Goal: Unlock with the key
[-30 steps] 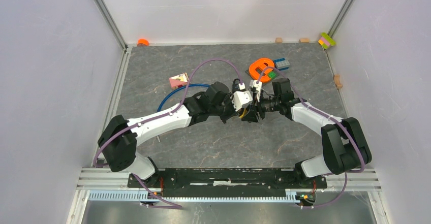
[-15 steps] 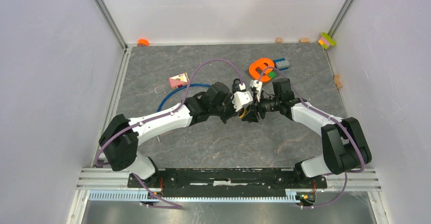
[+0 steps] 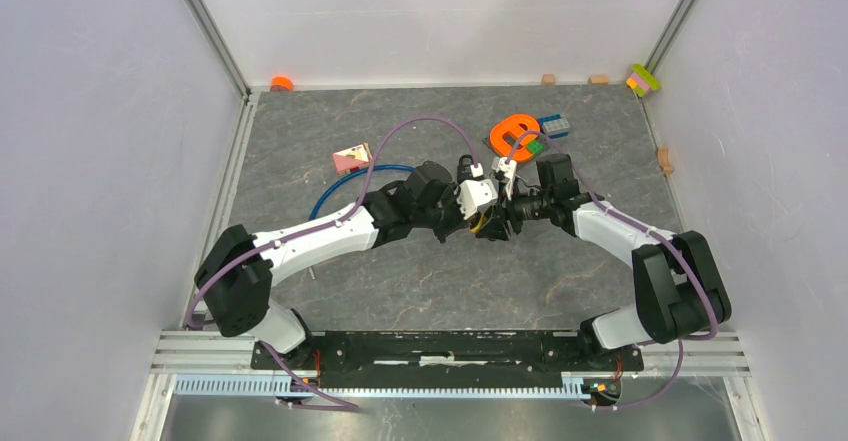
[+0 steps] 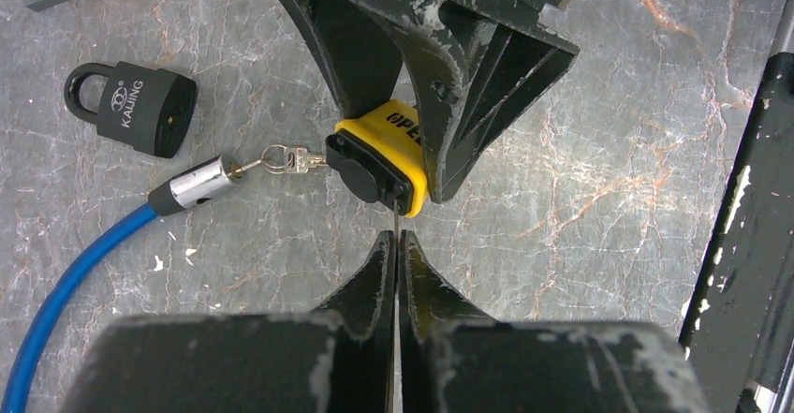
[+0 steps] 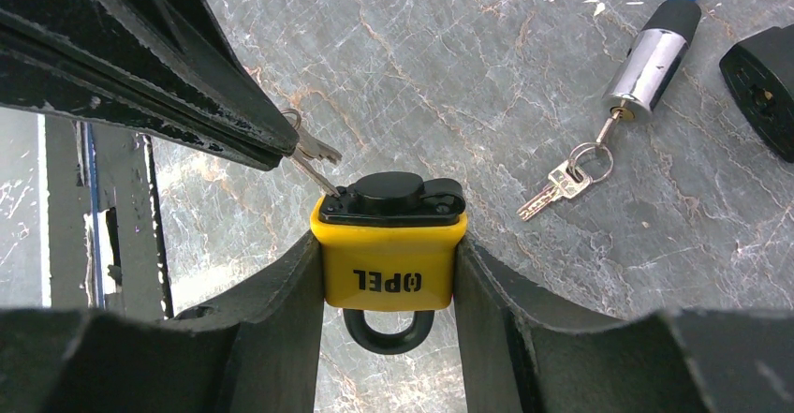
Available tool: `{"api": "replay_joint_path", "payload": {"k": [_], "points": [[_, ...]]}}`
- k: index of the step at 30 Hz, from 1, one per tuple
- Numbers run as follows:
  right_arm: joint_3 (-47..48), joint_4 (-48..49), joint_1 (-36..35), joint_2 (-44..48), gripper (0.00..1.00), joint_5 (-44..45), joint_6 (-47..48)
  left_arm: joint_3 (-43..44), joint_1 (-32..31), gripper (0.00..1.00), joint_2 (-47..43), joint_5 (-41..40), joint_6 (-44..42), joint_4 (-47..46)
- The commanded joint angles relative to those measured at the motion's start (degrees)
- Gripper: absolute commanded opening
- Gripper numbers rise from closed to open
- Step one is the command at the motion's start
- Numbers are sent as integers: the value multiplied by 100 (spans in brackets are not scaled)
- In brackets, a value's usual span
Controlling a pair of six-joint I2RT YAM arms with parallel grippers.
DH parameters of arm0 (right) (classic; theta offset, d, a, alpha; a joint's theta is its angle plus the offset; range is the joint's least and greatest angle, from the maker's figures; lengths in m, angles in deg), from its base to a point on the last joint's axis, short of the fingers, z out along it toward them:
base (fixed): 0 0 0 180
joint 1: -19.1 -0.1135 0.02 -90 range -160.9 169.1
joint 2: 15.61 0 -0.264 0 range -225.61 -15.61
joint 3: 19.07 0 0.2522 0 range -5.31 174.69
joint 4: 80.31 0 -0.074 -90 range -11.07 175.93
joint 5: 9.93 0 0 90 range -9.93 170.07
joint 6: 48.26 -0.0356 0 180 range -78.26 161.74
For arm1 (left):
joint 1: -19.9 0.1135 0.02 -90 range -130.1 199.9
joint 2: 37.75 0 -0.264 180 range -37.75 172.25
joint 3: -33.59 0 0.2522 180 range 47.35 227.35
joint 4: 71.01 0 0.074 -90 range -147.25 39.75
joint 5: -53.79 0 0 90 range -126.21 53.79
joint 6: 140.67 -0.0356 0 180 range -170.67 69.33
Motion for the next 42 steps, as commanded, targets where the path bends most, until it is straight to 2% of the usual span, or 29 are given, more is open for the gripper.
{"api": "replay_joint_path", "payload": {"k": [1,23,42], "points": [[173,364,13,82,0,-300,-105,60,-40,2,52,118,-63,-278],[140,438,12,87,0,-414,-331,-198,-332,2,96,-841,-428,-451],[-73,1037,102,100,0,-466,-808,-230,-728,2,260,-2640,-461,-752]]}}
